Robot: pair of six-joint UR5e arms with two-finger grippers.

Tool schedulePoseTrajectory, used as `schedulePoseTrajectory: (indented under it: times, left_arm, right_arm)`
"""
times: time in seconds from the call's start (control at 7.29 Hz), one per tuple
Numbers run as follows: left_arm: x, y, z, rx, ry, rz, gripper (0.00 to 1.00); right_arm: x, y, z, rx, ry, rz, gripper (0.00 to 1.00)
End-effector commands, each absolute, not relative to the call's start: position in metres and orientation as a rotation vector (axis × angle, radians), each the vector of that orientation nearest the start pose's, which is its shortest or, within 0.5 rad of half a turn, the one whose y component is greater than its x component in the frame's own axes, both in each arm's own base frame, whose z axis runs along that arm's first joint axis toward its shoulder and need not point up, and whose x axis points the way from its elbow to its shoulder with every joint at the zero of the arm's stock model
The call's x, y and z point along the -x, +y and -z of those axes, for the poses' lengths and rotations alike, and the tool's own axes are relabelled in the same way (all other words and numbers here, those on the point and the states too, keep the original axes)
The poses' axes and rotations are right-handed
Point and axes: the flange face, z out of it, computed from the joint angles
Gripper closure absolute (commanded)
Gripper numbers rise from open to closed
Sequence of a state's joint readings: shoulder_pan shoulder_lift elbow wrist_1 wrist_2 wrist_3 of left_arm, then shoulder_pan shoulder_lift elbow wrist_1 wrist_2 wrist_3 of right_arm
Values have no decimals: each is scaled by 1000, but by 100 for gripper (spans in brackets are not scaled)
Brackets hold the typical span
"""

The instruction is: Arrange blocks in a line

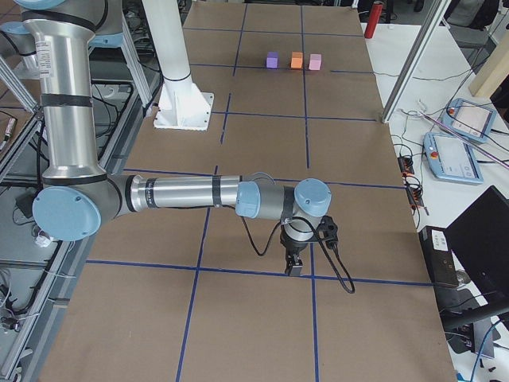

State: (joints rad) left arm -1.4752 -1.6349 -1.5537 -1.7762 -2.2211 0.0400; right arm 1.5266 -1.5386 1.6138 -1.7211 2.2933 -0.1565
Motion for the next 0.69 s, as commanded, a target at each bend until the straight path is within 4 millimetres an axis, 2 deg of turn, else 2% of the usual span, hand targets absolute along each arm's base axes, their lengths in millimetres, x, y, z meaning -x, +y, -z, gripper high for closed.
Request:
schedulePoseTrajectory:
  times: [0.0,0.55]
  left_arm:
    - [22,-541,-618,-230,653,-214,1]
    - [22,-538,-621,-227,656,-215,0]
  right_arm:
    - [-45,-501,-640,31,-726,165,0]
    - [-45,-501,-640,31,-726,165,0]
